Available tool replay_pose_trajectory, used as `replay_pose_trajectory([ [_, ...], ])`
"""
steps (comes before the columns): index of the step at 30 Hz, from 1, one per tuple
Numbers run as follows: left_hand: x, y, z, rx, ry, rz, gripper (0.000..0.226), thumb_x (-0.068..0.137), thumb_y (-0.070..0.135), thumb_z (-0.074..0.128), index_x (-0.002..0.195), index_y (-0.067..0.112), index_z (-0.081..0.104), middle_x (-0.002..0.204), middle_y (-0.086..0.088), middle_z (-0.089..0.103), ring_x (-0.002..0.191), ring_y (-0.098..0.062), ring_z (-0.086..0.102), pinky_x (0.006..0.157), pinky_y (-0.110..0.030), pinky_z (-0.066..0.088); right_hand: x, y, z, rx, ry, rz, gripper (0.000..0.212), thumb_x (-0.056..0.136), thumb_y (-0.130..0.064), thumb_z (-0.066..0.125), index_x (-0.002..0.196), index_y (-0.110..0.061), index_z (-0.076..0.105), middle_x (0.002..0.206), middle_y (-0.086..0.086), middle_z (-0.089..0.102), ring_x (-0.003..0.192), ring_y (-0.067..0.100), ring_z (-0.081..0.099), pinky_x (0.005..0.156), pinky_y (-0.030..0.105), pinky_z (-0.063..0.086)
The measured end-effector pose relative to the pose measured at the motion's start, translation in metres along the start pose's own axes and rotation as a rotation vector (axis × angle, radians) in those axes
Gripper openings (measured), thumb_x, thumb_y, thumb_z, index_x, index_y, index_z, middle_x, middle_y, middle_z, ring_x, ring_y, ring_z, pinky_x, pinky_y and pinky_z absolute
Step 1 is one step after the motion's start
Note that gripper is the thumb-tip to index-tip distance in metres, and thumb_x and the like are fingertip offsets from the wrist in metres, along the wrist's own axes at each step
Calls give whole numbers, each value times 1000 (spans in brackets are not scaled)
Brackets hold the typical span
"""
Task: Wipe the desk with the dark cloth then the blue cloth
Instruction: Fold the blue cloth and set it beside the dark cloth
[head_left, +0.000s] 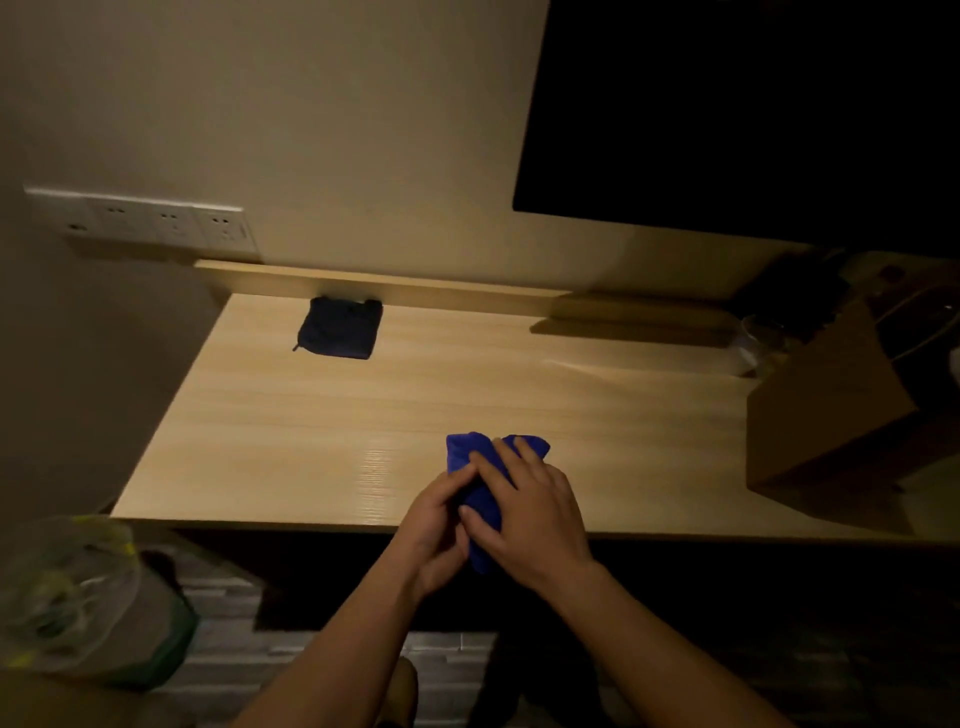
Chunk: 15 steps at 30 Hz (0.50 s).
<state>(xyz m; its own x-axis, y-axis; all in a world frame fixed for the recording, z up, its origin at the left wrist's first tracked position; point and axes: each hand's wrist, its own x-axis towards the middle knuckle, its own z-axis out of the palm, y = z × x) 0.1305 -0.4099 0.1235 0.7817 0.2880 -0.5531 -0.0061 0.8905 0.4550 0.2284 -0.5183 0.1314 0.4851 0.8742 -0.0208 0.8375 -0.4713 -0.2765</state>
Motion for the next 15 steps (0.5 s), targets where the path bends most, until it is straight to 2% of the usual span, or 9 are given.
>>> replay_pose_trajectory([
  [3,-14,21,-15,18,70,44,41,105,12,57,145,5,61,136,-24,70,129,-38,66,109,-49,51,11,-29,-10,21,-36,-65,79,93,-72,33,165,-40,19,174,-2,14,161,21,4,124,43,15],
  [6,-28,50,-28,-37,111,88,41,103,10,55,143,6,61,130,-25,72,115,-37,72,99,-51,55,26,-50,-19,112,-31,-84,78,94,-70,30,165,-44,12,175,-8,5,161,16,-1,123,43,17],
  [9,-39,85,-44,-84,121,114,46,97,13,62,143,7,61,132,-25,72,120,-40,69,98,-55,54,49,-70,-19,348,26,94,76,98,-68,36,165,-41,11,175,-10,6,160,14,7,122,45,21],
  [11,-44,111,-57,-113,129,127,48,96,15,64,143,7,61,135,-25,70,127,-42,66,102,-57,52,74,-87,-16,562,-34,341,77,101,-64,46,165,-29,19,173,-3,18,155,20,27,121,46,30],
  [12,-44,124,-65,-132,128,129,49,96,15,65,144,7,60,136,-25,70,128,-42,66,103,-58,51,88,-97,-13,689,-110,460,75,101,-63,49,162,-23,30,169,1,31,148,23,39,117,44,38],
  [14,-42,154,-85,-150,125,126,47,101,17,62,147,7,58,138,-24,69,126,-42,68,101,-56,54,117,-119,-4,995,-250,618,56,103,-57,52,140,-16,59,147,6,60,127,23,60,102,38,49],
  [15,-40,170,-96,-149,120,123,45,104,18,60,147,7,57,139,-24,69,125,-41,69,99,-56,56,130,-132,0,1181,-281,664,46,103,-51,55,129,-15,67,135,6,69,118,22,65,100,38,52],
])
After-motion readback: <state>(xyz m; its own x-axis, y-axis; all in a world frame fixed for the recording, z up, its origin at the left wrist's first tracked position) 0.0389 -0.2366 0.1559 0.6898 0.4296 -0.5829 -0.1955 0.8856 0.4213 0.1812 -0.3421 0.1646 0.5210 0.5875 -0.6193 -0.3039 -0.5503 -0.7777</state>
